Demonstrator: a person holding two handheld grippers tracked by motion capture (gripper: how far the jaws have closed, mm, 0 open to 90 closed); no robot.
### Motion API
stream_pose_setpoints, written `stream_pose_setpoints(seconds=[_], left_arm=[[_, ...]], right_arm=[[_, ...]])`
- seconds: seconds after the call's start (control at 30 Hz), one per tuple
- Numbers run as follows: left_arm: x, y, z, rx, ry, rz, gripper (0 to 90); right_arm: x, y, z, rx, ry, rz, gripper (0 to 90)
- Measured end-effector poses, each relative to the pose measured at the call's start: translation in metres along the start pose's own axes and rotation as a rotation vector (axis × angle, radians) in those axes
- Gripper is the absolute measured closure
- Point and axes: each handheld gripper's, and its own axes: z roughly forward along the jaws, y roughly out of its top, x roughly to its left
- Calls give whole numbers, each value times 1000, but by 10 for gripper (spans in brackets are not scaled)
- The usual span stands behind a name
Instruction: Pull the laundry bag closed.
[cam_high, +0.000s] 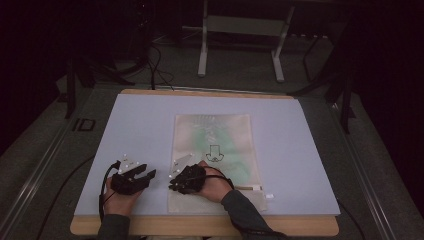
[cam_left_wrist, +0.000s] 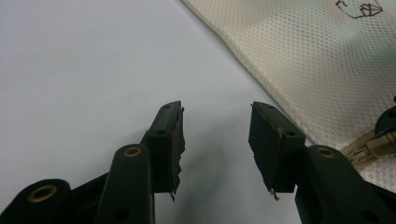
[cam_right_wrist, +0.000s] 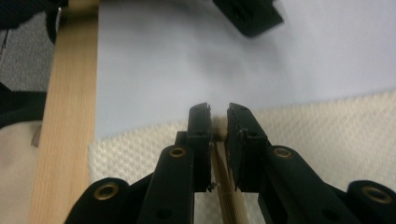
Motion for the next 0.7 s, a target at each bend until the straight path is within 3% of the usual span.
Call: stream_pose_setpoints(seconds=[0.4, 0.6, 0.7], left_arm=[[0, 0, -1, -4, -7, 9, 545], [1, 0, -3, -9, -16, 10, 545], [1, 1, -5, -17, -29, 19, 548]], right_arm=[[-6, 0, -3, 9, 10, 16, 763], [-6, 5, 4, 53, 20, 3, 760], [-6, 4, 5, 68, 30, 9, 807]])
